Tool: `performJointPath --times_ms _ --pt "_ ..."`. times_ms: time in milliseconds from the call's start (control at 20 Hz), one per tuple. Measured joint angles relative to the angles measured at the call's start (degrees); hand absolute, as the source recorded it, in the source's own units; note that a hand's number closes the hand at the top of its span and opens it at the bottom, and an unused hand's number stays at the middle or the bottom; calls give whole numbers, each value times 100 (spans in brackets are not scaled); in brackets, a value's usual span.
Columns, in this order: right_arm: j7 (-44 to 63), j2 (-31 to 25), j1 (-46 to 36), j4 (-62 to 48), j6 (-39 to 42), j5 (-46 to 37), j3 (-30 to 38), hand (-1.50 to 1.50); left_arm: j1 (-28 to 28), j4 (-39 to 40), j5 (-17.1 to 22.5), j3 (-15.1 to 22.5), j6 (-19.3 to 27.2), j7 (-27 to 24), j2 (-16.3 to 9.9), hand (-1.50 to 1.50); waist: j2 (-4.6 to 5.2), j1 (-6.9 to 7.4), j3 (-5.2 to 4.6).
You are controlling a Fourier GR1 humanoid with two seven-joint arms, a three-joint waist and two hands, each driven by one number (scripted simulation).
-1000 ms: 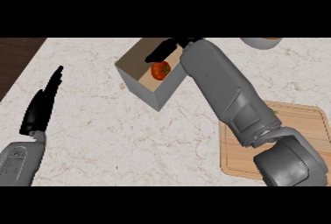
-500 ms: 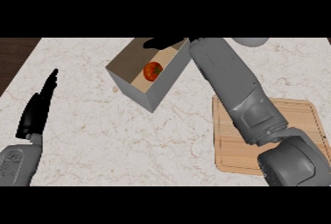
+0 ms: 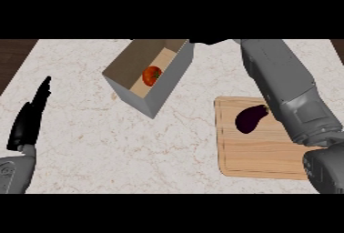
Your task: Pick the tomato from the cutting board and place it in the cardboard box
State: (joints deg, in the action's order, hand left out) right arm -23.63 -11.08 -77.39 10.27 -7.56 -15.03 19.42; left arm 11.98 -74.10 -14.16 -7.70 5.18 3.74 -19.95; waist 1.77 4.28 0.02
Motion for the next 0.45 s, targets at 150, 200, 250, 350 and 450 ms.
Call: performJointPath --times_ms 150,200,250,350,450 --pt "-105 -410 141 -41 347 4 24 -150 -30 -31 3 -21 -8 32 -10 0 -9 -40 2" --pt "-166 -534 205 -50 457 -2 25 -150 -105 -19 -14 -18 17 -43 9 0 -11 -43 3" --pt "-191 -668 249 -67 580 -21 12 -150 -148 -62 -32 -11 46 -40 26 0 -15 -46 3" --pt "-266 -922 337 -91 857 -36 4 -150 -224 -110 -18 -21 34 -64 33 0 -20 -51 5" --pt "-352 -1156 422 -119 1124 -109 -60 -150 -201 -124 -4 -44 22 -68 16 0 -11 -44 5"
